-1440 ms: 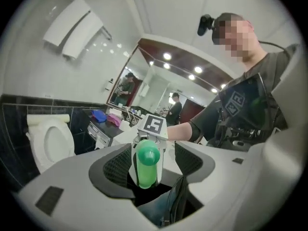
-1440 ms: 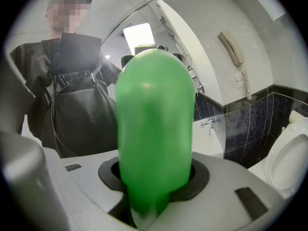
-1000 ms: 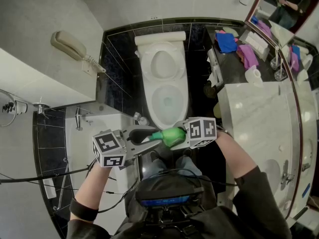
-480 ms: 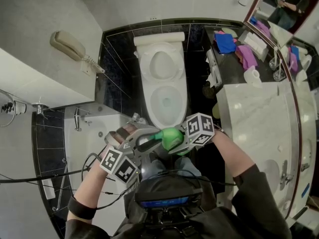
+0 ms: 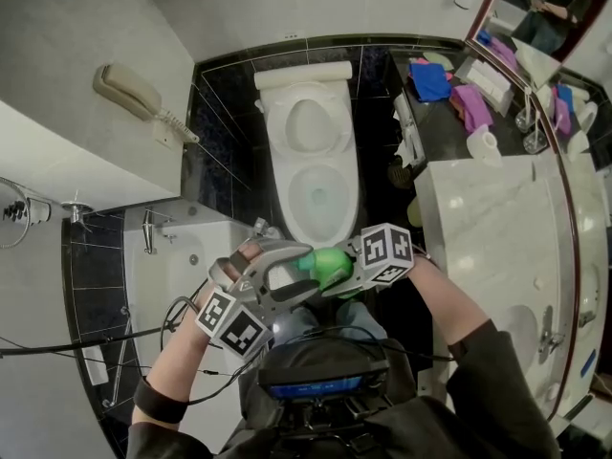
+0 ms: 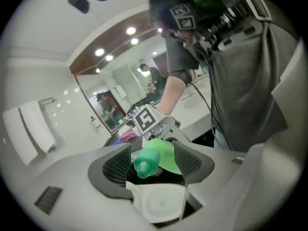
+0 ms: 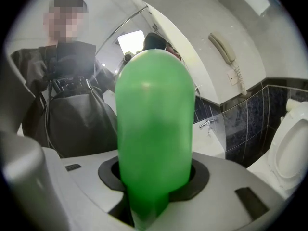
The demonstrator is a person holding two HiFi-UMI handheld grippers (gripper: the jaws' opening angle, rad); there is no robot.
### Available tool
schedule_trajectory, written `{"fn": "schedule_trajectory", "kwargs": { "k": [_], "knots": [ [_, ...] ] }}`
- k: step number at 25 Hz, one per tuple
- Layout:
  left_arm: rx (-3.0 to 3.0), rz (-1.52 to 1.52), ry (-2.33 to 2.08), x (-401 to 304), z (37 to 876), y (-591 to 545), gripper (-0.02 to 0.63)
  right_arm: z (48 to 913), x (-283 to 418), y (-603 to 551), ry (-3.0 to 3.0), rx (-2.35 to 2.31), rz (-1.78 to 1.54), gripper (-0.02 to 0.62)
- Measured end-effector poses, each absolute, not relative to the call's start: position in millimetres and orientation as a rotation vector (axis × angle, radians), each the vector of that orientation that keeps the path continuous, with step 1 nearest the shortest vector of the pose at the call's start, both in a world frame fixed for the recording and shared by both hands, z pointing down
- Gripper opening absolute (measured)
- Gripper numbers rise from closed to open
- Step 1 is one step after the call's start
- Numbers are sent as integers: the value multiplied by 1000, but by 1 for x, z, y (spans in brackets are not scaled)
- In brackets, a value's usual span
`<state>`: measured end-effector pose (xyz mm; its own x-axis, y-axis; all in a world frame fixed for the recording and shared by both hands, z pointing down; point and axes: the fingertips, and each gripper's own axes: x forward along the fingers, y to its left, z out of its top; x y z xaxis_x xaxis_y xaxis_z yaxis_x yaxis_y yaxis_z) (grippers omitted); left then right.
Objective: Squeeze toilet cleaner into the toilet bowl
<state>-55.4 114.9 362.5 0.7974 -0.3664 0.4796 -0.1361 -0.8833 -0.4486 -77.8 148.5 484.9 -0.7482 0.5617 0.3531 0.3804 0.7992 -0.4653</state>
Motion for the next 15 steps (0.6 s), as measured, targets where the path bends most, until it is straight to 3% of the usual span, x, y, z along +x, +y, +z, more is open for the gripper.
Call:
{"fn": "schedule_trajectory", "kwargs": {
  "k": [5, 15],
  "knots": [
    [-3112, -512, 613, -65, 329, 96, 290, 479, -83, 118, -2586, -437, 226, 190],
    [-3599, -343, 669, -97, 347, 83, 288, 478, -83, 74, -2514, -207, -196, 192]
  ]
}}
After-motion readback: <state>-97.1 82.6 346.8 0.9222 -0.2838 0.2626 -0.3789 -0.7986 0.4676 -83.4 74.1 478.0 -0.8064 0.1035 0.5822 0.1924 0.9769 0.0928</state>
